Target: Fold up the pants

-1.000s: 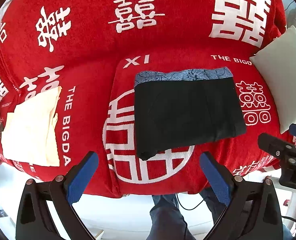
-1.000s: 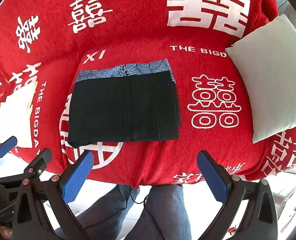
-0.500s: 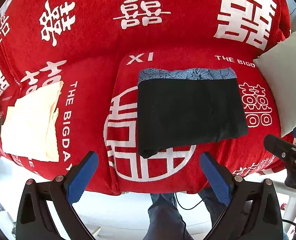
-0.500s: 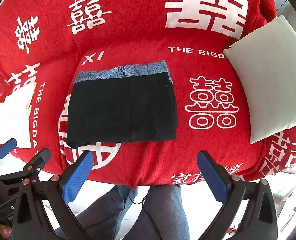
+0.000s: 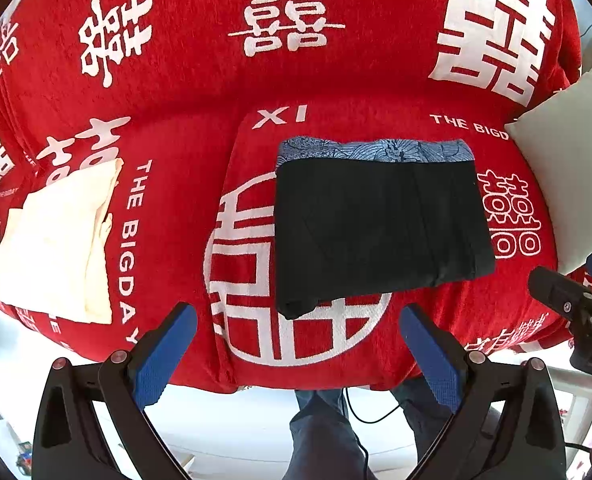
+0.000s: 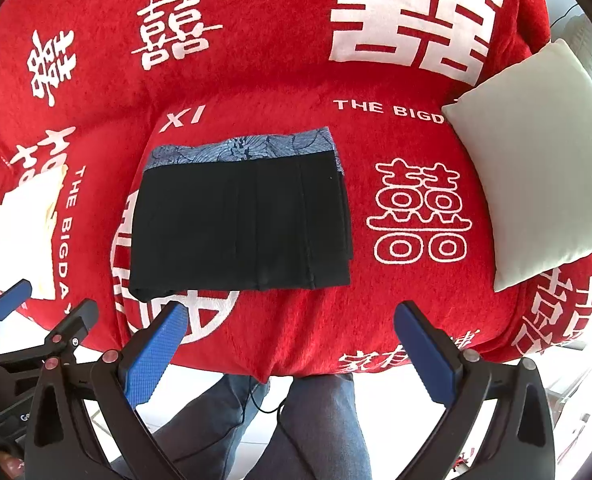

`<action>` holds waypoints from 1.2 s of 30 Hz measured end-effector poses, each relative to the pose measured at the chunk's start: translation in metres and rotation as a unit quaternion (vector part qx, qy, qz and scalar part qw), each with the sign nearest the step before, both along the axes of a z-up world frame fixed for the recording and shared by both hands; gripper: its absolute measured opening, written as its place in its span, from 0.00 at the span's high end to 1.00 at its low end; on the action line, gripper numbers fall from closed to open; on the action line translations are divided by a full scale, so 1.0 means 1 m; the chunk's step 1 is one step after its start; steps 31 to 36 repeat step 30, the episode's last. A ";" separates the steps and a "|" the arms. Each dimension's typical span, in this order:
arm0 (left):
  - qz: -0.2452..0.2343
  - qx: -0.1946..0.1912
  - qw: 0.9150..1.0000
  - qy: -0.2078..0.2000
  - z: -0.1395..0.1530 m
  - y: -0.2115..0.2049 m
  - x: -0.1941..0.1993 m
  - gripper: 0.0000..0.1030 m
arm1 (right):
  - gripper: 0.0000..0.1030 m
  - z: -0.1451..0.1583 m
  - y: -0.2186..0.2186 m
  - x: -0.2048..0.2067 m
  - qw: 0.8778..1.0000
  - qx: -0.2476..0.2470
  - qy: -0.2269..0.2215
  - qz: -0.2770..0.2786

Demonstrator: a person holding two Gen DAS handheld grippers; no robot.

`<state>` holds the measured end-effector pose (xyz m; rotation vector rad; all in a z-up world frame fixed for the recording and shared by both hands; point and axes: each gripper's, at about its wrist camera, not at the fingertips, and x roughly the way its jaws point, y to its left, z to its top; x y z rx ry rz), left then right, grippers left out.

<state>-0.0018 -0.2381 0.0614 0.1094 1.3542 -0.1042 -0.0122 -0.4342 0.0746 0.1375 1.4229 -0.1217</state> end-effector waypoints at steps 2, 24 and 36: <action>0.000 0.001 1.000 -0.001 0.000 0.000 0.001 0.01 | 0.00 0.000 0.002 0.000 1.000 -0.001 0.000 0.001; 0.002 0.000 1.000 -0.001 -0.002 -0.002 0.004 0.01 | 0.00 -0.002 0.005 0.000 1.000 -0.007 0.004 0.005; 0.004 -0.002 1.000 -0.011 0.001 -0.002 0.006 0.01 | 0.00 -0.002 0.005 0.001 1.000 -0.007 0.006 0.006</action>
